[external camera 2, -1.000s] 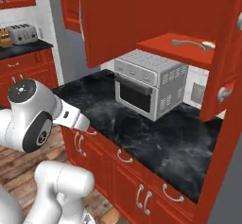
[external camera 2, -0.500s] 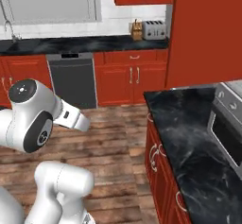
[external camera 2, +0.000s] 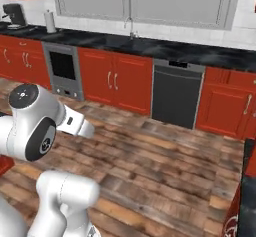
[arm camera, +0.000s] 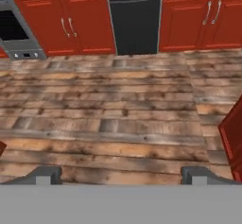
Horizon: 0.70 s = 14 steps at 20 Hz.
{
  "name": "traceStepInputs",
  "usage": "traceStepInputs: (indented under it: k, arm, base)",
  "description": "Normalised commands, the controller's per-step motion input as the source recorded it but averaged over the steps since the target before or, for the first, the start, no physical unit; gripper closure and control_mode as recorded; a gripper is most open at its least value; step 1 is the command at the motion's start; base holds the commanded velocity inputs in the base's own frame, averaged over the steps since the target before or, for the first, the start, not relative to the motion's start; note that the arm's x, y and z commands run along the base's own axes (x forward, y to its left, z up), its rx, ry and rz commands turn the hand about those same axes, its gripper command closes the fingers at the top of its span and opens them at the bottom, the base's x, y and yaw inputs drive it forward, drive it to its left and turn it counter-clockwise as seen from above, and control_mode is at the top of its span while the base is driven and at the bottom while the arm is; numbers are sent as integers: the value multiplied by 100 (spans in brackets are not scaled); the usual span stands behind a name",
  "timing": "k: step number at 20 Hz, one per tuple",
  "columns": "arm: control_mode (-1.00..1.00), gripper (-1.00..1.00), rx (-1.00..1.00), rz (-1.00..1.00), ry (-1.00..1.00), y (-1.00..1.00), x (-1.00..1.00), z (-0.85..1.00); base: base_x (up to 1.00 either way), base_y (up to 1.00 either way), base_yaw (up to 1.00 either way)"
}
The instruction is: Organize the utensils by type. Pick up the wooden spoons from the counter and place them in the open cabinet. Then pick up the metallic utensils from the counter and place them in the open drawer.
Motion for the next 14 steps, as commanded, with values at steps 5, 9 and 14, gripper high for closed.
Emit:
traceStepInputs:
  k: [5, 9, 14]
  arm:
    - [100, -100, 0, 0, 0, 0, 0, 0]
    - [100, -100, 0, 0, 0, 0, 0, 0]
    - [100, -100, 0, 0, 0, 0, 0, 0]
  base:
    - [96, 15, 48]
    - [100, 15, 26]
    - [100, 11, 18]
